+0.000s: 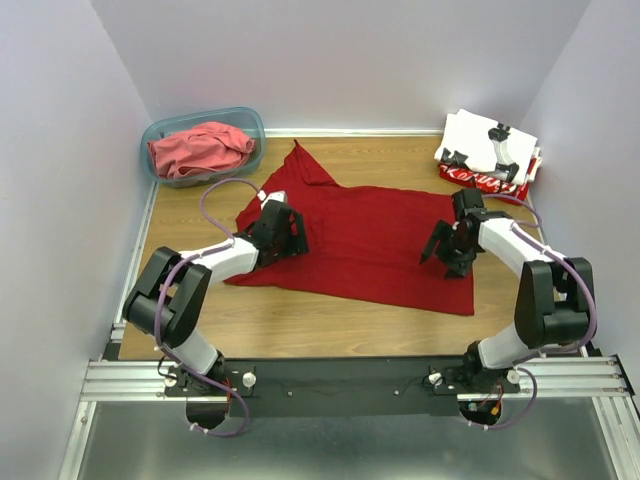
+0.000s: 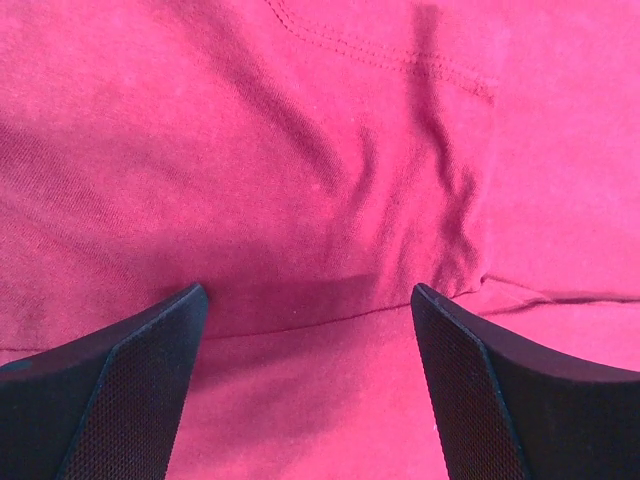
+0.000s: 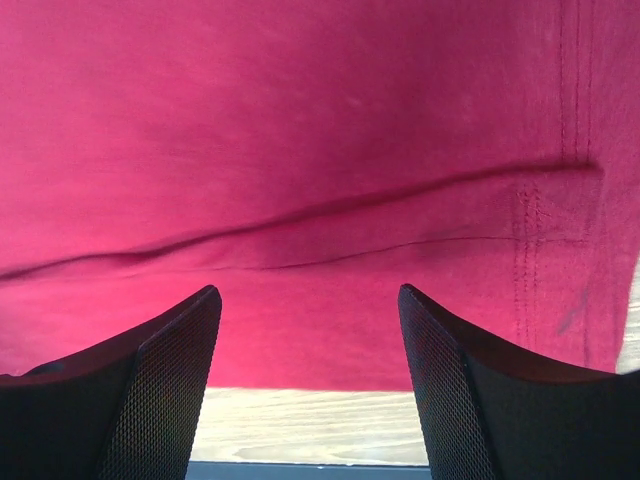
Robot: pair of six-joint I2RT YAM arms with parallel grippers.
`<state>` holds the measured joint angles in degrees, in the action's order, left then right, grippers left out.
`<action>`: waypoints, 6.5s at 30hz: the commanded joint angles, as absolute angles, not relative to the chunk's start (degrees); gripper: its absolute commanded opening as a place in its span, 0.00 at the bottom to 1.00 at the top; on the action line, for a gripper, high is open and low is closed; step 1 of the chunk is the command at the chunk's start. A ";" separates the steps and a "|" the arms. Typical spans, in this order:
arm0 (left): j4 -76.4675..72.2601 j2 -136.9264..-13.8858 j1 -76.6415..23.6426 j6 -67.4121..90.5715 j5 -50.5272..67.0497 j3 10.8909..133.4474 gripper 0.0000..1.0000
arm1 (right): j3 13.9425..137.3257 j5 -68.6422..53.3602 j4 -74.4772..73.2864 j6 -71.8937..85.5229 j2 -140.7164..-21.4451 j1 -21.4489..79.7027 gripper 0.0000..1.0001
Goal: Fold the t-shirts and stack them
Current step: Fold the tshirt
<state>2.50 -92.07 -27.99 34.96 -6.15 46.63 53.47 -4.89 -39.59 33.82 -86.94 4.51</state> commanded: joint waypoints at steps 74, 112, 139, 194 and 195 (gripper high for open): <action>-18.90 -88.43 -39.55 31.37 -6.86 29.28 0.94 | 38.95 11.96 -37.79 47.72 -86.58 16.08 0.95; 8.26 -103.27 -28.12 21.36 -0.79 74.09 0.89 | 75.49 17.76 -35.43 26.02 -103.35 -2.72 0.77; 19.68 -117.95 -19.34 21.01 -7.03 93.16 0.75 | 71.11 10.72 -24.35 24.61 -111.88 -8.70 0.52; 24.17 -141.07 -16.00 20.48 -1.58 120.76 0.22 | 75.15 4.13 -24.87 24.61 -111.44 -11.60 0.54; 23.91 -140.80 -16.00 20.83 -1.23 120.50 0.19 | 75.15 3.78 -24.87 24.78 -111.62 -11.60 0.54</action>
